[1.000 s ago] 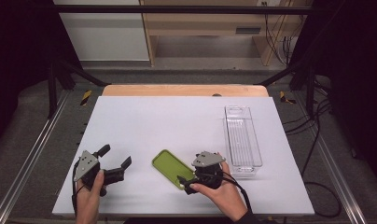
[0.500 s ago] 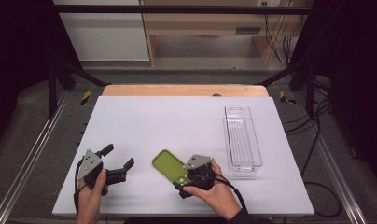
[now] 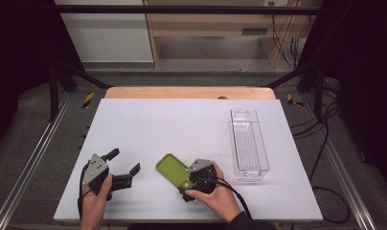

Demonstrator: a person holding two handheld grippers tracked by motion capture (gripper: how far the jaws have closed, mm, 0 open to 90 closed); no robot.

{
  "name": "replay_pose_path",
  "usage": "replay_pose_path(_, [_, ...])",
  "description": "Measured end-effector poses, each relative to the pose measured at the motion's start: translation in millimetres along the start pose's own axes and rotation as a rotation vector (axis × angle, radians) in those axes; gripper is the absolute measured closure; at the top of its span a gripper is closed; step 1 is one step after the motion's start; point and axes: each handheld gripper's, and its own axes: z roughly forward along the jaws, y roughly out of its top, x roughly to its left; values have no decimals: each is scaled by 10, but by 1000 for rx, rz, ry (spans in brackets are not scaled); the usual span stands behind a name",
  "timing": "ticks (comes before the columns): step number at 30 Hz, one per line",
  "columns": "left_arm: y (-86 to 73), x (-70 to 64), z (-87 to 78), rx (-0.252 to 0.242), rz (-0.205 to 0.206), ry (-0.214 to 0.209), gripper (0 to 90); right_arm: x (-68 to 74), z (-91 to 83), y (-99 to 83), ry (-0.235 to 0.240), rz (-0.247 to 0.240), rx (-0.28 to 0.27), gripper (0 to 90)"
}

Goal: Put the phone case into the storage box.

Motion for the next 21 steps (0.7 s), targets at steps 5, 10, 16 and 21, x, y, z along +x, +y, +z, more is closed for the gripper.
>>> replay_pose_path(5, [4,-28,10,5,22,-4,34,17,12,-7,3,2,5,86])
replay_pose_path(10, [10,-66,36,15,45,-7,34,48,46,-34,-15,12,3,104])
replay_pose_path(16, [13,-108,50,22,69,-9,34,81,34,-45,-33,0,1,154])
replay_pose_path(21, [19,-119,43,19,78,-6,34,71,30,-59,-28,-1,-12,164])
